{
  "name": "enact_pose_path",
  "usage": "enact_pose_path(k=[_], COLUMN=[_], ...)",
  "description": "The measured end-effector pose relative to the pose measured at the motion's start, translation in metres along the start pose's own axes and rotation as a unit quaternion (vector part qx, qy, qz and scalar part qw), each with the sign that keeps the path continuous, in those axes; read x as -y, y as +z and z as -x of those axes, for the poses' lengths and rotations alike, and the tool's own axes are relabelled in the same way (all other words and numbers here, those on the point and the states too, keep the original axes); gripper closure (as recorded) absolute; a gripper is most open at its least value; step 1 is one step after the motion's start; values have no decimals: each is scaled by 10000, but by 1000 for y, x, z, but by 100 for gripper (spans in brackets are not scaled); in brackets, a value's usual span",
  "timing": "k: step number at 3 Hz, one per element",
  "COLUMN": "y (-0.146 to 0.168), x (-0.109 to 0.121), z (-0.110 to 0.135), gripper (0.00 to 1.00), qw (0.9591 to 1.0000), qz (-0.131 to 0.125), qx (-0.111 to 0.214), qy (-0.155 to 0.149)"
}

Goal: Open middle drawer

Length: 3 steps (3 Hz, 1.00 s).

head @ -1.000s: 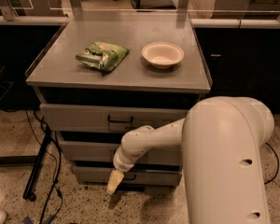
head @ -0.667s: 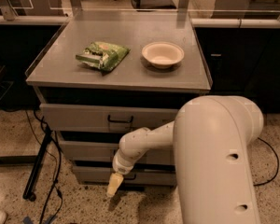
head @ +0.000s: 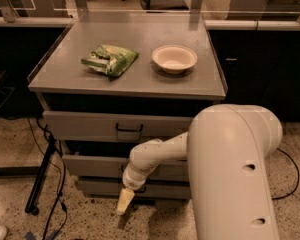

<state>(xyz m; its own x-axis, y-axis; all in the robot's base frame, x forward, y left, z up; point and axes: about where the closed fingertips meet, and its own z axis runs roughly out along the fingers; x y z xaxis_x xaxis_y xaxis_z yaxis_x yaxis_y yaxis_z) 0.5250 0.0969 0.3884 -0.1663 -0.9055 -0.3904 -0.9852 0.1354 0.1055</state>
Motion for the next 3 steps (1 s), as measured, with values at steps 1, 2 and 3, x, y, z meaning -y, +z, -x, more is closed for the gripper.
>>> enact_pose_path(k=[1,2,3], y=[-1,-5,-17], x=[0,-14,-34], z=[1,-13,-21], gripper=[0,0,0], qw=[10000,9998,9986], qz=[0,169,421], qx=[0,112,320], qy=[0,71,93])
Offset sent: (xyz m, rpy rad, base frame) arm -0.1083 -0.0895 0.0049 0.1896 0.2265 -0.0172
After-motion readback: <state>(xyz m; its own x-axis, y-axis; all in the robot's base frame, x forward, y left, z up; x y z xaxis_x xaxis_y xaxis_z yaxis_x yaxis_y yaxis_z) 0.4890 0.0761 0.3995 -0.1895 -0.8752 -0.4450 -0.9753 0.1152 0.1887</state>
